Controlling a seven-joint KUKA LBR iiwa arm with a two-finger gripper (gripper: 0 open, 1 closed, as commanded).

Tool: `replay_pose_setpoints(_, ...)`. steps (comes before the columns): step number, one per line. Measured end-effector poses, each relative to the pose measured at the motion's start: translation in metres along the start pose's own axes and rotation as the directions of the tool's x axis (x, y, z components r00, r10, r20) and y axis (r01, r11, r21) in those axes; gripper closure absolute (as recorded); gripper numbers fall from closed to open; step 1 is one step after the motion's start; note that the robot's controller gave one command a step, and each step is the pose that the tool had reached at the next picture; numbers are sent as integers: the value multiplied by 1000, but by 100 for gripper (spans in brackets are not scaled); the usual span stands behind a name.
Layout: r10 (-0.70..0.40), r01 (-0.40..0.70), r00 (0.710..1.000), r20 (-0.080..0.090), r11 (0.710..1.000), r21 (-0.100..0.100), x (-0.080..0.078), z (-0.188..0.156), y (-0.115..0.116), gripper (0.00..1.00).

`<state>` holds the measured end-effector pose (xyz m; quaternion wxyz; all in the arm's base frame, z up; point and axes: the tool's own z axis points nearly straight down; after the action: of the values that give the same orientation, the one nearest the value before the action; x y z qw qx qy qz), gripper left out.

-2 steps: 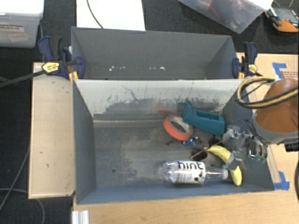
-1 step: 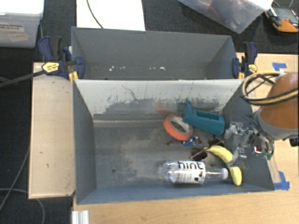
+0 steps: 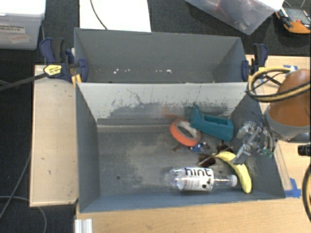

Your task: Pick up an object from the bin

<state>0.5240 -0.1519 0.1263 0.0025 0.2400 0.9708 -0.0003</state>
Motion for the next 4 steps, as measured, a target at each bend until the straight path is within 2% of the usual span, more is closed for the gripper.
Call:
replay_pose_setpoints(1, -235, 235, 972, 4, 972, -1, 33, 56, -13, 0)
replay_pose_setpoints(2, 11, -11, 1000, 5, 1000, -1, 24, 56, -12, 100)
replay_pose_setpoints(3, 10, -10, 1000, 5, 1000, -1, 24, 56, -12, 100)
replay_pose_setpoints(4, 8, -8, 1000, 5, 1000, -2, 24, 36, -12, 100)
